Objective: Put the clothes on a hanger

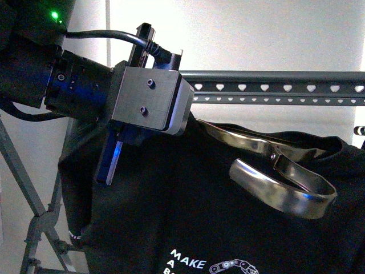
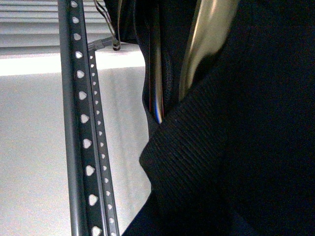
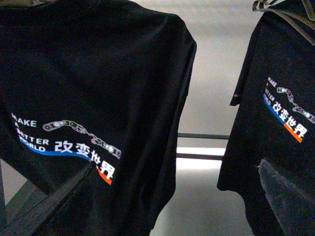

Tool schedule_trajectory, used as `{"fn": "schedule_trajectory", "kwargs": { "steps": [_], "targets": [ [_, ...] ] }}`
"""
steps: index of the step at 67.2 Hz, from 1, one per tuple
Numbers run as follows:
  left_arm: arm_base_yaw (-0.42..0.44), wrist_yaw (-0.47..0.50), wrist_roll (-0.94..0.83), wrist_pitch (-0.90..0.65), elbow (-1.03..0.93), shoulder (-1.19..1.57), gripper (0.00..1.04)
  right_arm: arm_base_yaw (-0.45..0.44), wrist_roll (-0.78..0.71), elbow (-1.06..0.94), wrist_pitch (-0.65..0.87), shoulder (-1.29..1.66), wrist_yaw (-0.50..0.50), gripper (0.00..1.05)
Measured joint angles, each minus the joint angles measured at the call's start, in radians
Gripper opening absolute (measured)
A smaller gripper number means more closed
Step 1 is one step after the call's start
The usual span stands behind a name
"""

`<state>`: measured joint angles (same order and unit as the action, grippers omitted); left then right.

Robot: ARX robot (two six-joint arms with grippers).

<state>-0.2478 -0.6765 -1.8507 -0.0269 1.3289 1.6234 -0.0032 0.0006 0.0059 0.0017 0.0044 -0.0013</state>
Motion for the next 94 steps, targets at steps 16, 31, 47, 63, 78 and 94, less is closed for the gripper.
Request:
{"fn": "schedule_trajectory", "kwargs": {
  "steps": [16, 31, 47, 63, 78, 94],
  "targets": [
    [0.000, 0.003, -0.006, 0.000, 0.000, 0.000, 0.05, 0.000, 0.000, 0.000, 0.000, 0.000, 0.000, 0.97],
    [0.000, 0.002, -0.006, 0.000, 0.000, 0.000, 0.05, -0.358, -0.162, 0.157, 0.076, 0.408, -0.801, 0.97],
    [0.005, -0.001, -0.009, 0.000, 0.000, 0.000, 0.05, -0.401, -0.654, 0.504, -0.074, 0.835, -0.991, 0.97],
    [0.001, -0.003, -0.011, 0.000, 0.000, 0.000, 0.05, -0.277, -1.128, 0.767, -0.070, 1.032, -0.876, 0.97],
    [0.001, -0.003, -0.012, 0.000, 0.000, 0.000, 0.05, -0.157, -1.454, 0.947, -0.103, 1.212, -0.745, 0.97],
    [0.002, -0.003, -0.013, 0.000, 0.000, 0.000, 0.05, -0.122, -1.462, 1.056, -0.102, 1.366, -0.674, 0.97]
  ]
}}
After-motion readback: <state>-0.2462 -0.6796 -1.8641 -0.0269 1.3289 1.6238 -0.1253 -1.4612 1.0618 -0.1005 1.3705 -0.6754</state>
